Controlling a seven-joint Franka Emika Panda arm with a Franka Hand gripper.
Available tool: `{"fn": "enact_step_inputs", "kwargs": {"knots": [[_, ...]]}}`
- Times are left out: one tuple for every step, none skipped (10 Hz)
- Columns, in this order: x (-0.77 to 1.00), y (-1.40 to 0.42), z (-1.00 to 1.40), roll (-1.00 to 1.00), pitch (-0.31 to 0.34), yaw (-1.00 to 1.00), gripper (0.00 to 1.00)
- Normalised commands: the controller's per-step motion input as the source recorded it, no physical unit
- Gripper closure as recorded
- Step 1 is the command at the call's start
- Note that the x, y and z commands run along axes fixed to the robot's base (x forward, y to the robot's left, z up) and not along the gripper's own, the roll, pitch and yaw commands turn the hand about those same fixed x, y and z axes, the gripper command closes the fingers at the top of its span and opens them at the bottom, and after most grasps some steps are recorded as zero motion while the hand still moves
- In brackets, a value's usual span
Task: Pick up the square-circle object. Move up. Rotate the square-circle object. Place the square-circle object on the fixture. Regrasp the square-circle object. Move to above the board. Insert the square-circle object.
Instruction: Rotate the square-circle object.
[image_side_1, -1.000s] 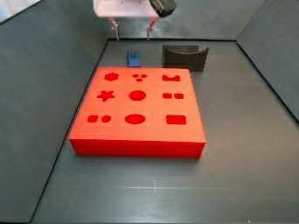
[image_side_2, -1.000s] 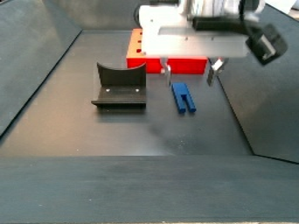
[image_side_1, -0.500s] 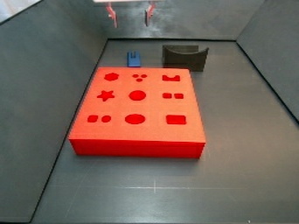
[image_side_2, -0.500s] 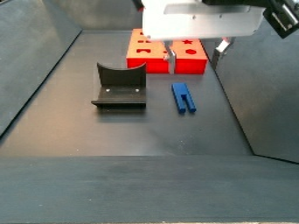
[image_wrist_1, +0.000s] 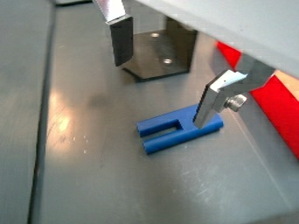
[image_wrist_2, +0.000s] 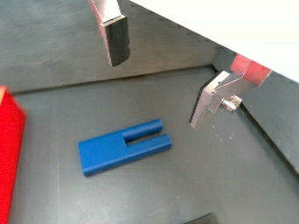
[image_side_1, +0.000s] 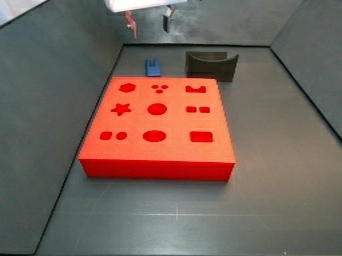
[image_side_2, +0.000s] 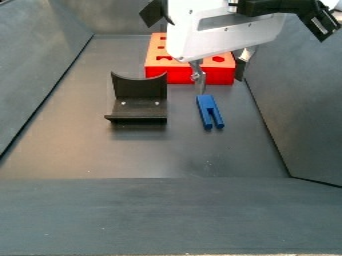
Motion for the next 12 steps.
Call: {"fn": "enact_step_inputs", "kwargs": {"knots": [[0.03,0.0,-0.04,0.0,-0.003,1.0,0.0],[0.03,0.0,-0.04,0.0,-0.004,1.0,0.0],[0.03,0.0,-0.03,0.0,-0.004,1.0,0.0],[0.03,0.0,-0.03,0.0,-0.004,1.0,0.0],[0.03,0.0,-0.03,0.0,-0.004,1.0,0.0],[0.03,0.0,-0.03,0.0,-0.004,1.0,0.0],[0.03,0.0,-0.03,0.0,-0.005,1.0,0.0],[0.04,0.0,-0.03,0.0,-0.005,1.0,0.0],[0.04,0.0,-0.03,0.0,-0.005,1.0,0.0],[0.04,0.0,-0.03,0.0,-0.005,1.0,0.0],[0.04,0.0,-0.03,0.0,-0.005,1.0,0.0],[0.04,0.0,-0.03,0.0,-0.005,1.0,0.0]]}}
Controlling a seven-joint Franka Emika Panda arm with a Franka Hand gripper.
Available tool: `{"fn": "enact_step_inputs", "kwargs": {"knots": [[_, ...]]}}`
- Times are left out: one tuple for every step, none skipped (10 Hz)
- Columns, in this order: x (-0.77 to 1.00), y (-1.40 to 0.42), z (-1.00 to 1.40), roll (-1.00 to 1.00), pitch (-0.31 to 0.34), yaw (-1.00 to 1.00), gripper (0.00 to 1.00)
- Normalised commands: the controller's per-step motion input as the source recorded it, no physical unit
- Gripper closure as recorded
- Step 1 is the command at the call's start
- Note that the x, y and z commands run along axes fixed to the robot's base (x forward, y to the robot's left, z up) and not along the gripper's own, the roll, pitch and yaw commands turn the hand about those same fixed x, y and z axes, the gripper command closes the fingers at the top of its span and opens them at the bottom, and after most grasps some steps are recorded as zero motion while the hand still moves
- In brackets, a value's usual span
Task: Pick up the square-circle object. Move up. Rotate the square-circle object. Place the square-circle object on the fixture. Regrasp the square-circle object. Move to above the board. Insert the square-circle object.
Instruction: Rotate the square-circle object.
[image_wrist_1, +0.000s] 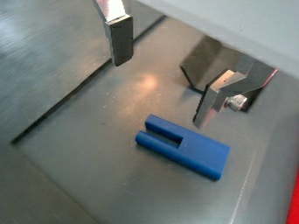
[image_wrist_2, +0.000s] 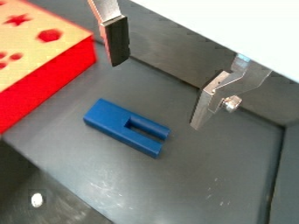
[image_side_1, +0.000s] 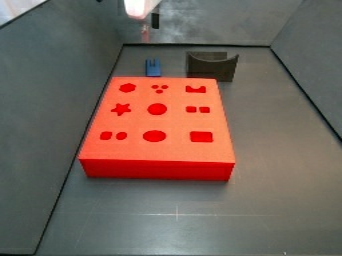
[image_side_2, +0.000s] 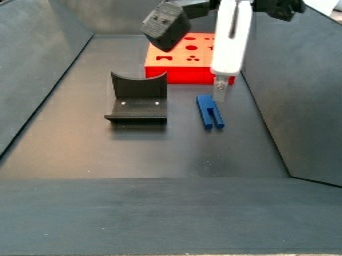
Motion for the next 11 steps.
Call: {"fn": "enact_step_inputs", "kwargs": {"knots": [[0.04,0.0,-0.03,0.0,-0.006,1.0,0.0],[0.04,0.0,-0.03,0.0,-0.006,1.0,0.0],[0.04,0.0,-0.03,0.0,-0.006,1.0,0.0],[0.04,0.0,-0.03,0.0,-0.006,1.0,0.0],[0.04,0.0,-0.03,0.0,-0.007,1.0,0.0],[0.04,0.0,-0.03,0.0,-0.007,1.0,0.0],[0.04,0.0,-0.03,0.0,-0.007,1.0,0.0],[0.04,0.0,-0.03,0.0,-0.008,1.0,0.0],[0.04,0.0,-0.03,0.0,-0.008,1.0,0.0],[0.04,0.0,-0.03,0.0,-0.009,1.0,0.0],[0.04,0.0,-0.03,0.0,-0.01,1.0,0.0]]}}
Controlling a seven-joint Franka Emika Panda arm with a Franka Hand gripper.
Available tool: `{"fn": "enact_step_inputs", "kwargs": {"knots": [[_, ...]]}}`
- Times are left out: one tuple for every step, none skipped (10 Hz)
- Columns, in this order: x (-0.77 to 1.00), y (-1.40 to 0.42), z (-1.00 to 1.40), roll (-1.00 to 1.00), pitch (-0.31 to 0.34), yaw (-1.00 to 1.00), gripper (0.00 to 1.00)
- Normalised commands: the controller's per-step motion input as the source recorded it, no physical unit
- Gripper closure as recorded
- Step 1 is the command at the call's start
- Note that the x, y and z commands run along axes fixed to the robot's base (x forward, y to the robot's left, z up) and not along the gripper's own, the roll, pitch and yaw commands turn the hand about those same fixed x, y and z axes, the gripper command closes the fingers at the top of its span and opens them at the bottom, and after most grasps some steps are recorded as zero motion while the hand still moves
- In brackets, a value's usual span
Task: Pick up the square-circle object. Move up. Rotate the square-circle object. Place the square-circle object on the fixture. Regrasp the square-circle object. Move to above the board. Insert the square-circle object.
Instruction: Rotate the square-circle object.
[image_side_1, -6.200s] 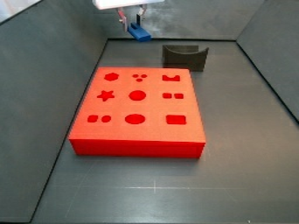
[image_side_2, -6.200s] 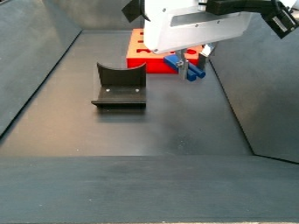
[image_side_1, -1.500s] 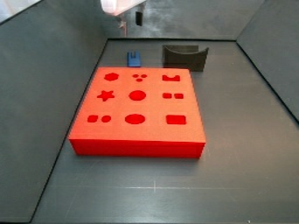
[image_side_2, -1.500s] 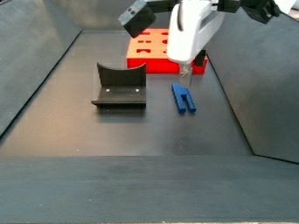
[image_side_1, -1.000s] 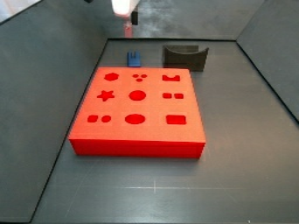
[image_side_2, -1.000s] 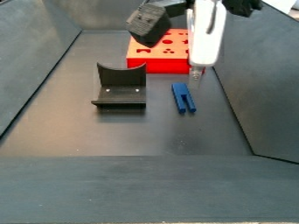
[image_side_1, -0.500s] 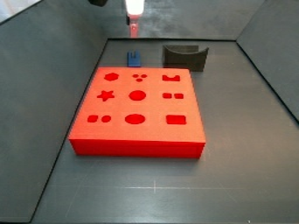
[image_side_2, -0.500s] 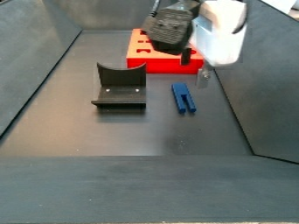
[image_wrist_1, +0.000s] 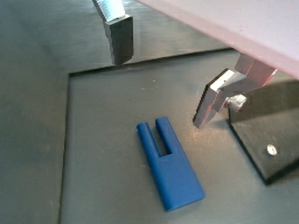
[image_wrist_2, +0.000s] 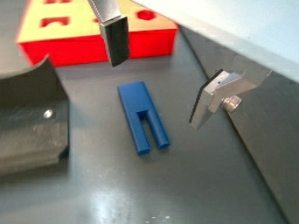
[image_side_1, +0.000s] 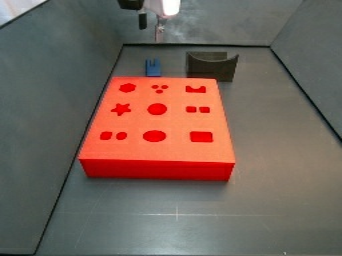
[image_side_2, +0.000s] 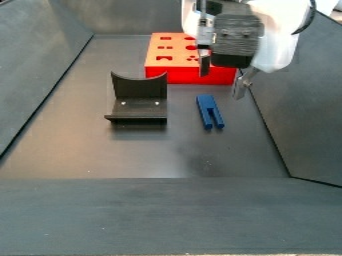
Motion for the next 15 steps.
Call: {"fn": "enact_step_inputs", "kwargs": {"knots": [[0.04,0.0,-0.03,0.0,-0.01,1.0,0.0],[0.04,0.0,-0.03,0.0,-0.011,1.0,0.0],[0.04,0.0,-0.03,0.0,-0.012,1.0,0.0],[0.04,0.0,-0.03,0.0,-0.014,1.0,0.0],[0.04,0.0,-0.03,0.0,-0.014,1.0,0.0],[0.04,0.0,-0.03,0.0,-0.017,1.0,0.0],[0.04,0.0,-0.03,0.0,-0.018,1.0,0.0],[0.04,0.0,-0.03,0.0,-0.021,1.0,0.0],[0.04,0.0,-0.03,0.0,-0.024,1.0,0.0],[0.04,0.0,-0.03,0.0,-0.03,1.0,0.0],[0.04,0.0,-0.03,0.0,-0.036,1.0,0.0],[0.04,0.0,-0.03,0.0,-0.04,0.85,0.0],[0.03,0.0,-0.03,0.0,-0.039,0.6,0.0],[0.03,0.0,-0.03,0.0,-0.039,0.34,0.0],[0.03,0.0,-0.03,0.0,-0.038,0.2,0.0]]}}
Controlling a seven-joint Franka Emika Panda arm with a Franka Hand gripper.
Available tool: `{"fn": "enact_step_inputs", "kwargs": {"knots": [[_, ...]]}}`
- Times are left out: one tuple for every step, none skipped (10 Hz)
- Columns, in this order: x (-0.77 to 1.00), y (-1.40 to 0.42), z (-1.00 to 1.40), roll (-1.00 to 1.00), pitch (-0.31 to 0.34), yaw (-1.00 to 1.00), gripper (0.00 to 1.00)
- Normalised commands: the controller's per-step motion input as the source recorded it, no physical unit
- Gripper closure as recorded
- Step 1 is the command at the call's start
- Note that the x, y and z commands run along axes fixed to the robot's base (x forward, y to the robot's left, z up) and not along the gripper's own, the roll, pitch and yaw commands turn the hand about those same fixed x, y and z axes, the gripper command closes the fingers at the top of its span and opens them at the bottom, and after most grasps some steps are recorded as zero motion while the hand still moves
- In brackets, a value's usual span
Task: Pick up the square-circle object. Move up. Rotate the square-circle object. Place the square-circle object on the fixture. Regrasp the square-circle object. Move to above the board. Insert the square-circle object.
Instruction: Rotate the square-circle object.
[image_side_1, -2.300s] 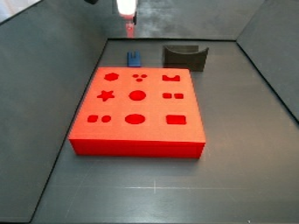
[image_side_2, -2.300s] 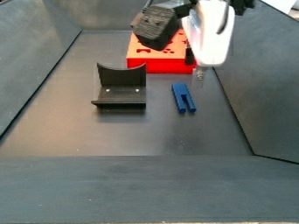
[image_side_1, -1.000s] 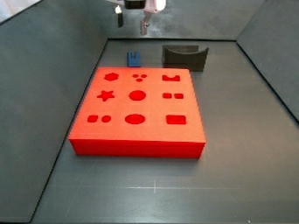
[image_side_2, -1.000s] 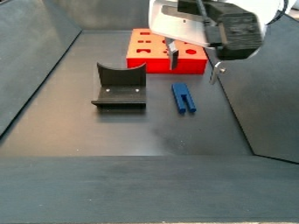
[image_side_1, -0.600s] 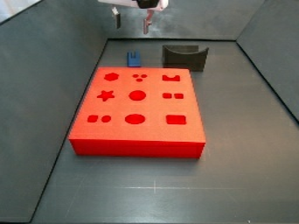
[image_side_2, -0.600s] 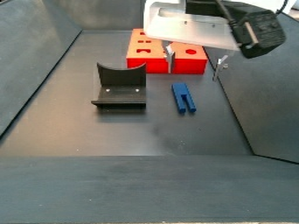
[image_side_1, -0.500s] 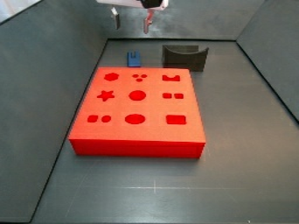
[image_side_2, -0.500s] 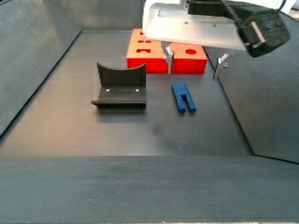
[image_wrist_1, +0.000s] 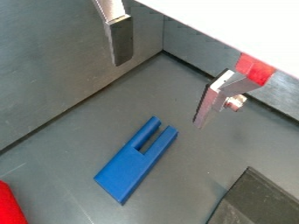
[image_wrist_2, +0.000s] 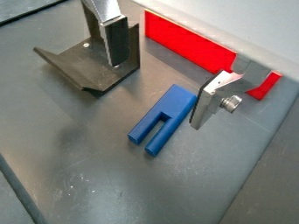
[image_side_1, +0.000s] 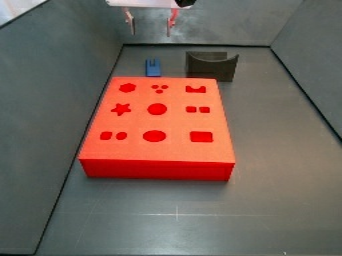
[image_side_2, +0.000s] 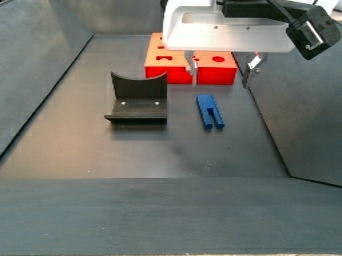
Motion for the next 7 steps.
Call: {"fn": "enact_step_inputs", "kwargs": {"knots": [[0.0,0.0,-1.0,0.0,0.0,0.0,0.0],[0.01,0.0,-1.0,0.0,-0.009,-0.03,0.0],[0.01,0.0,-1.0,0.0,-0.022,-0.03,0.0],[0.02,0.0,-1.0,-0.02,-0.032,-0.01,0.0],[0.03,0.0,-1.0,-0.04,-0.035,0.0,0.0],[0.04,0.0,-1.0,-0.05,-0.035,0.01,0.0],[0.05,0.01,-0.91,-0.07,-0.035,0.02,0.0]]}}
